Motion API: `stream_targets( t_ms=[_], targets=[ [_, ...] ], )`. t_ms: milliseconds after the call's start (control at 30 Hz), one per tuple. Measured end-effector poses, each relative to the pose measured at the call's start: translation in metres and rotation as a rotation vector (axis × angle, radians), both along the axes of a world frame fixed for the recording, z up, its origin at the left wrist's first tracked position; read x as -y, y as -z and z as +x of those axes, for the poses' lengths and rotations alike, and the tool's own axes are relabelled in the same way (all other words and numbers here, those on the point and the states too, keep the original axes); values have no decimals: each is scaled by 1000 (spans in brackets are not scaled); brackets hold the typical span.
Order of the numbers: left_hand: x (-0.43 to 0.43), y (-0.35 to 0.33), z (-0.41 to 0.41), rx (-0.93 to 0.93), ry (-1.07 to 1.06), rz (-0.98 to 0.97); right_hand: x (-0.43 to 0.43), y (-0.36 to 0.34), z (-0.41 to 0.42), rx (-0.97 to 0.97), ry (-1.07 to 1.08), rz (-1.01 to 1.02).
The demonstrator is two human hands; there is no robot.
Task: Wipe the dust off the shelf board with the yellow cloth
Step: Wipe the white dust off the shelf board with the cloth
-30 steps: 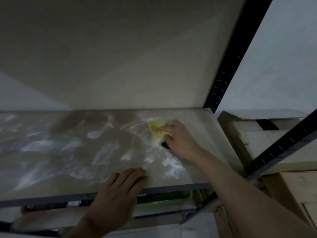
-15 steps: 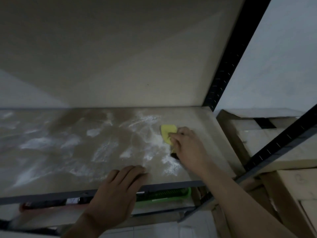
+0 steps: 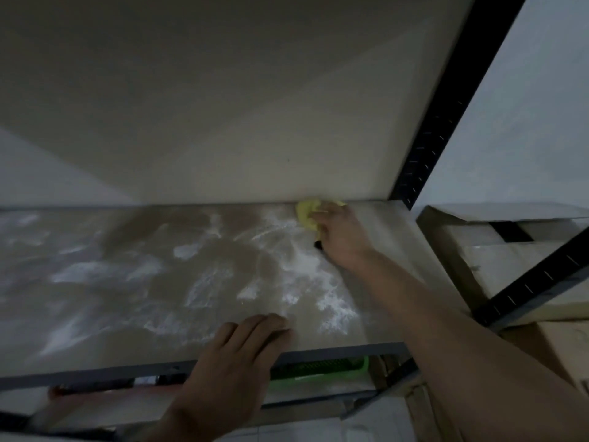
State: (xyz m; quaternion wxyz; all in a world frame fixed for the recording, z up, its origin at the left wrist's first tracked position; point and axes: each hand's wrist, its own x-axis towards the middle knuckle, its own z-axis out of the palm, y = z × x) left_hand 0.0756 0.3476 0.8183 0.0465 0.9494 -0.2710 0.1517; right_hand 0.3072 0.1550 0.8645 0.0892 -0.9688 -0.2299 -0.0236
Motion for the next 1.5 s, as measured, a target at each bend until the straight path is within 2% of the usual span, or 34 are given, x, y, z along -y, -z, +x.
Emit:
stream_targets(
  t_ms=[67, 133, 200, 267, 333, 400, 533, 633, 667, 733, 833, 967, 1000, 1067, 1167, 1267, 1333, 1400, 1500],
  targets=[
    [0, 1, 0, -1, 4, 1, -20, -3, -19, -40, -155, 139],
    [2, 1, -1, -9, 7, 2, -17, -21, -29, -76, -189, 256],
    [1, 1, -1, -25, 1, 14, 12, -38, -25, -10, -32, 281],
    [1, 0, -1, -54, -12, 36, 55, -48, -17, 68, 260, 158],
    [1, -1, -2, -68, -17, 47, 88, -48, -26, -56, 511, -12],
    [0, 0, -3, -50, -6, 39, 98, -35, -49, -143, 602, -53],
    [-2, -2, -2, -37, 5, 12, 80, -17, -97, -14, 429, -105],
    [-9, -5, -7, -46, 25, -27, 85, -21, -105, -25, 435, 79],
    [-16, -4, -12, -59, -8, -70, 93, -21, -106, -9, 477, 131],
    [-40, -3, -27, -67, -125, -183, 105, -23, -116, -27, 554, 91],
    [-90, 1, -50, -14, -298, -271, 105, -20, -140, -137, 537, 33],
    [-124, 11, -56, 13, -329, -157, 90, -44, -162, -338, 390, 86],
    [-126, 14, -56, 23, -317, -141, 80, -47, -167, -337, 367, 76],
    [-126, 16, -55, 46, -311, -129, 49, -46, -177, -263, 341, 53],
    [-126, 17, -54, 83, -311, -129, -7, -33, -188, -176, 196, 138],
    [-125, 18, -54, 102, -307, -135, -21, -27, -184, -104, 81, 145],
    [-125, 19, -54, 107, -298, -132, 3, -32, -173, 74, 159, 107],
    [-125, 20, -55, 105, -298, -144, 38, -40, -160, 184, 347, 130],
    [-124, 22, -55, 120, -300, -151, 68, -38, -139, -47, 601, 134]
  ],
)
